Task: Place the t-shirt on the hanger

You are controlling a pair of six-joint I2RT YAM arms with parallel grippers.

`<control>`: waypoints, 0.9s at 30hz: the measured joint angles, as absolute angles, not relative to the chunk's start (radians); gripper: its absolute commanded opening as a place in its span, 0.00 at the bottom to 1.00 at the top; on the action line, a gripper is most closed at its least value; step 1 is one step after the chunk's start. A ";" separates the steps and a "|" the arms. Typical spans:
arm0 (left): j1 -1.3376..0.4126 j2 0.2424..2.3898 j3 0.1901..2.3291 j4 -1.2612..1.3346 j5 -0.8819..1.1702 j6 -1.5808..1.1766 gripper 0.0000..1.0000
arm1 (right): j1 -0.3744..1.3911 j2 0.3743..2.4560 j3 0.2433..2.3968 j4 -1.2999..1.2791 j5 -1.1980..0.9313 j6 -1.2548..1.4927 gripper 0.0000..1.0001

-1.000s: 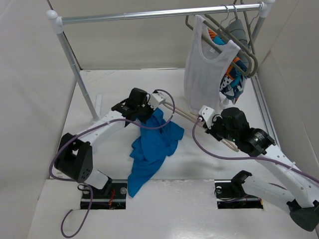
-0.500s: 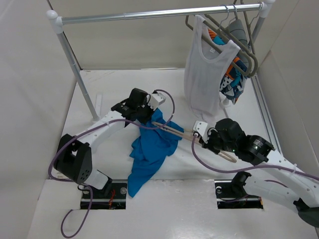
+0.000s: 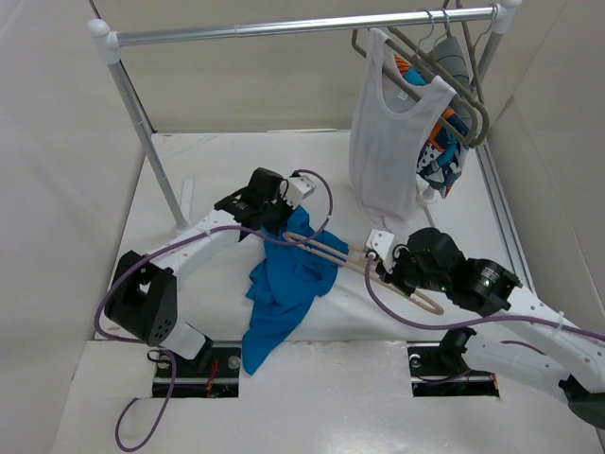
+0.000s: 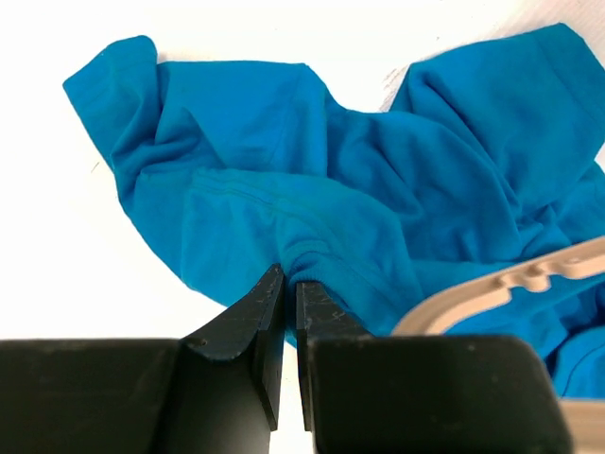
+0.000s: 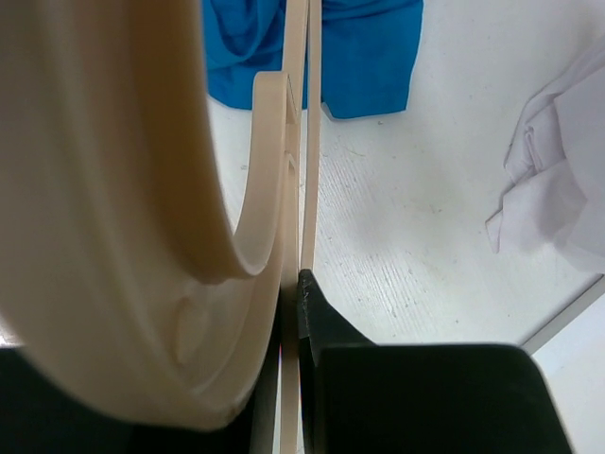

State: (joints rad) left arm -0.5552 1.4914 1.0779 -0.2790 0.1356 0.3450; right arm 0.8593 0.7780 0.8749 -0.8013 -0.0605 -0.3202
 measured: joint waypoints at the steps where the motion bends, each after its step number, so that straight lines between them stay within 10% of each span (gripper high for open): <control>1: -0.555 1.491 1.078 -0.279 0.134 0.345 0.03 | 0.859 0.793 0.875 -0.796 -0.061 -0.320 0.00; 27: -0.555 1.489 1.072 -0.271 0.114 0.358 0.13 | 0.952 0.879 0.883 -0.724 0.095 -0.310 0.00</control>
